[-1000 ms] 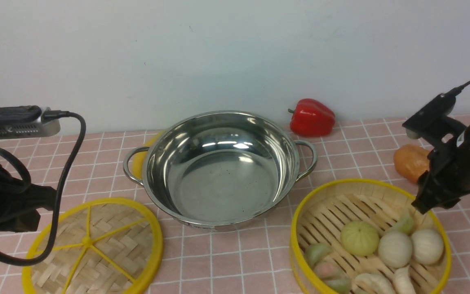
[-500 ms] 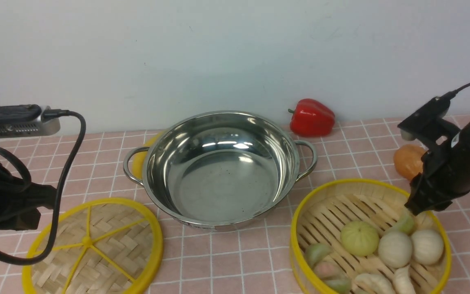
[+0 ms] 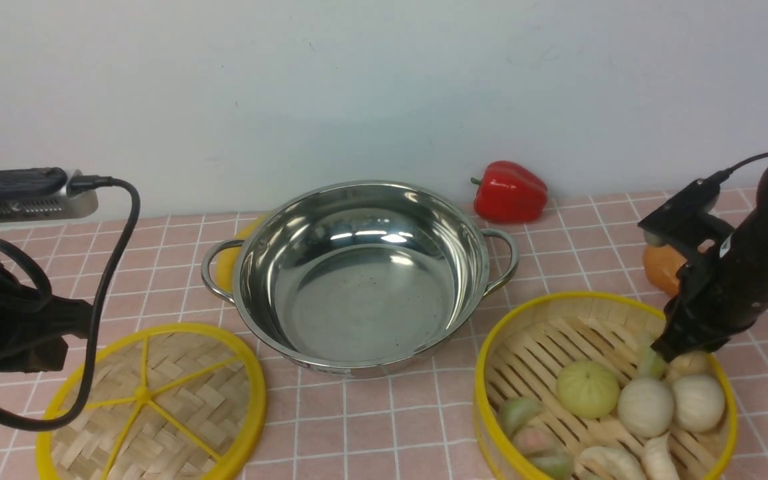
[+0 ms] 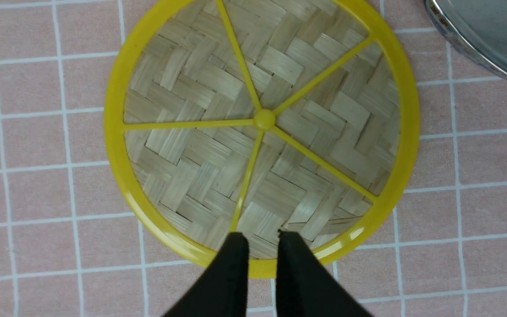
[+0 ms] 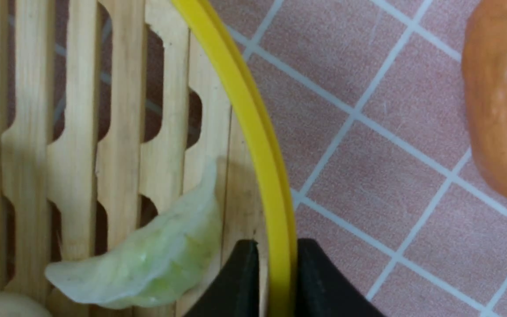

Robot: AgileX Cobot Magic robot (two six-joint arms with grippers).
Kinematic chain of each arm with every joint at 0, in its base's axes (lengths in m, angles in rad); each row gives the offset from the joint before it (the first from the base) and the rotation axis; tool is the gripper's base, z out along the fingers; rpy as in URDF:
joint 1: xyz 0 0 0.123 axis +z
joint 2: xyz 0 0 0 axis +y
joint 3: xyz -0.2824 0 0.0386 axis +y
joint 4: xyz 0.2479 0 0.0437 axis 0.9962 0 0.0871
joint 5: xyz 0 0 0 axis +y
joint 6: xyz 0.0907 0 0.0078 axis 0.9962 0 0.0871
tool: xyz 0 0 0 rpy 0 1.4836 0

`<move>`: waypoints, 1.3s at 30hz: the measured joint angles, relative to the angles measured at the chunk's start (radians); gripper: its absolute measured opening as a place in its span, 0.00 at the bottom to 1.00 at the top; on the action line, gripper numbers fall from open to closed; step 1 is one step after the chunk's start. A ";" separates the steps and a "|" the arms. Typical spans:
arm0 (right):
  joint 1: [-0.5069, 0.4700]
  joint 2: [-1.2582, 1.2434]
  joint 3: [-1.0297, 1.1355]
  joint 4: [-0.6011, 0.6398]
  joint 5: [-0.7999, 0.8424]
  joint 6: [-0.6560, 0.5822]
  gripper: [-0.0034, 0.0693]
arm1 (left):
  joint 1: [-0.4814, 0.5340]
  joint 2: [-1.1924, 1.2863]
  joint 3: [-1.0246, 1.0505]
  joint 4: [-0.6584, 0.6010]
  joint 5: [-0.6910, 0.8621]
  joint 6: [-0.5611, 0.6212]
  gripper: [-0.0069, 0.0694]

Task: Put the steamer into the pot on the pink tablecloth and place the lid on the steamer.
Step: 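Reach for and grasp the rim of the bamboo steamer holding the buns with the right gripper, then place the bamboo steamer basket of food into the steel pot with the right gripper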

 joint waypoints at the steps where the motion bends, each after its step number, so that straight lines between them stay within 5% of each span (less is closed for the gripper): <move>1: 0.000 0.000 0.000 0.000 0.000 0.010 0.18 | 0.000 0.000 0.000 0.000 0.000 0.000 0.22; 28: 0.001 -0.046 -0.011 -0.019 0.289 0.285 0.14 | 0.000 0.000 0.000 0.000 -0.028 0.000 0.22; 39: 0.001 -0.241 -0.238 -0.036 0.452 0.402 0.17 | 0.000 0.000 0.000 0.000 -0.029 0.000 0.23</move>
